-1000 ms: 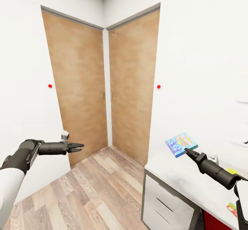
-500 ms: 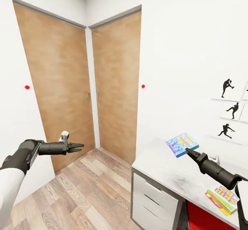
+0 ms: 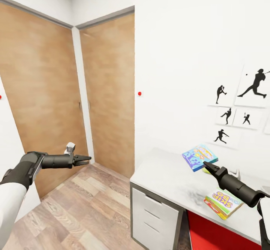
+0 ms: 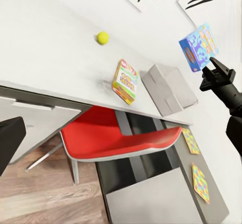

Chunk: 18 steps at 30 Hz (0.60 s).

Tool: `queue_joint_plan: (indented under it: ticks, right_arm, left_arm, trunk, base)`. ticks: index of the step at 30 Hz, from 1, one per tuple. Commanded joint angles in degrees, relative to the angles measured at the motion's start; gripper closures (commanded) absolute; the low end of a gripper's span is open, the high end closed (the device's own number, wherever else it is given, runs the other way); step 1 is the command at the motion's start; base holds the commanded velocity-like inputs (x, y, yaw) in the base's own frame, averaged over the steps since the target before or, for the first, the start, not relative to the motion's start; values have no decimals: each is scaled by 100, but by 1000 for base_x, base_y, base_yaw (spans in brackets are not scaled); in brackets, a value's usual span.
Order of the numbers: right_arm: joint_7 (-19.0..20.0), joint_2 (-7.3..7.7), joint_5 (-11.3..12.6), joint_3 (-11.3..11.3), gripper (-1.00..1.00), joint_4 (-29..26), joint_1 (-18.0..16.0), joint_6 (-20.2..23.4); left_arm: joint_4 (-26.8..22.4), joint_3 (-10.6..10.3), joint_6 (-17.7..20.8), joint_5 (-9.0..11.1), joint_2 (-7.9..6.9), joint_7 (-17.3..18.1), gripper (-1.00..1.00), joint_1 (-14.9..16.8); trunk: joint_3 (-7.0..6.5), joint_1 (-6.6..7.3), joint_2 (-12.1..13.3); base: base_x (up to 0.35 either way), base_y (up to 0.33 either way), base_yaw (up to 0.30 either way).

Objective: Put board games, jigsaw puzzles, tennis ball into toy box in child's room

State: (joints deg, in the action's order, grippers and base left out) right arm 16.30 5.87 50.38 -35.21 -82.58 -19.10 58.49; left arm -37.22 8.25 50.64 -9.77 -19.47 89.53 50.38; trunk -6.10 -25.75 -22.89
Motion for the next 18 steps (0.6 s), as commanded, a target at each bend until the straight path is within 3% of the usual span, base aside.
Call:
queue_joint_plan:
  ticks: [1,4,8,18]
  right_arm:
    - [61,-1,-6,-22,100,18,-6,31]
    - [65,1,30,-76,100,71,-6,37]
    - [73,9,296,-236,100,206,-6,42]
    - [75,11,375,-343,100,354,-6,57]
  left_arm:
    - [-5,23,60,-58,0,47,-100,0]
    - [-5,26,60,-53,-8,47,-100,-8]
    - [-5,29,52,-52,-15,47,-100,-11]
    - [-5,27,42,-51,-12,47,-100,-43]
  trunk:
    - [2,-3,-3]
    - [2,-3,-3]
    - [-4,-3,-3]
    - [-27,-3,-3]
  base:
    - [68,0,-279]
    - [30,0,-279]
    - [54,-22,-280]
    - [134,-112,-280]
